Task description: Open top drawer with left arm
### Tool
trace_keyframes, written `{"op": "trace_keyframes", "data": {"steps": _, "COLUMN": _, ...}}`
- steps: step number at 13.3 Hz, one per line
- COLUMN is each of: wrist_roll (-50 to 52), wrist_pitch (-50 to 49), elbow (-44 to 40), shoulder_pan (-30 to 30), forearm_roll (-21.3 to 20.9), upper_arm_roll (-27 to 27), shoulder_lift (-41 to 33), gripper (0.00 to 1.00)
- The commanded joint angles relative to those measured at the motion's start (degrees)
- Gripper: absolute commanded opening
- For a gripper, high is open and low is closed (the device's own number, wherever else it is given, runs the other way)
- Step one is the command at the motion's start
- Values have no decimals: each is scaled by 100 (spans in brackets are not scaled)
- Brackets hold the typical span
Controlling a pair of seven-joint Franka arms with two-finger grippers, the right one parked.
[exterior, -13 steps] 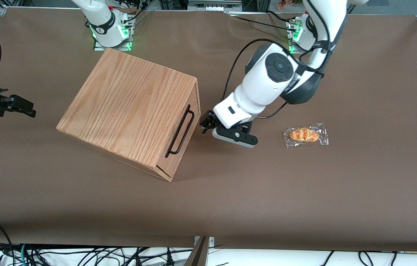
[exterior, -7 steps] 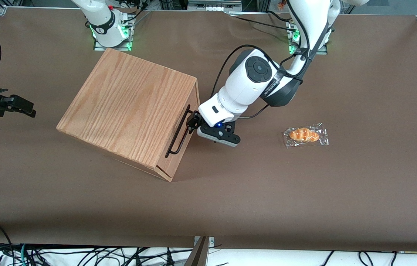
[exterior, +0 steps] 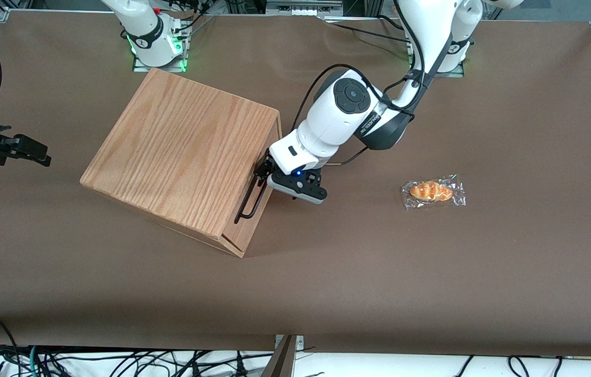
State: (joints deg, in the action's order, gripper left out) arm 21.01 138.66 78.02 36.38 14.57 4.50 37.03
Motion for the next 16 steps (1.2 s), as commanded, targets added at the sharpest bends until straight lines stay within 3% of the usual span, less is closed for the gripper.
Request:
{"op": "trace_keyframes", "data": {"steps": 1, "wrist_roll": -18, "wrist_pitch": 99, "elbow": -208, "shoulder_pan": 62, "forearm_roll": 19, "upper_arm_roll": -72, "shoulder_lift": 190, "gripper": 100}}
{"op": "trace_keyframes", "data": {"steps": 5, "wrist_roll": -404, "wrist_pitch": 108, "elbow": -181, "shoulder_pan": 36, "forearm_roll": -226, "upper_arm_roll": -81, "shoulder_lift": 243, "gripper": 100}}
{"op": "trace_keyframes", "data": {"steps": 16, "wrist_roll": -1177, "wrist_pitch": -76, "elbow": -111, "shoulder_pan": -210, "forearm_roll": -227, "upper_arm_roll": -134, "shoulder_lift": 225, "gripper": 100}}
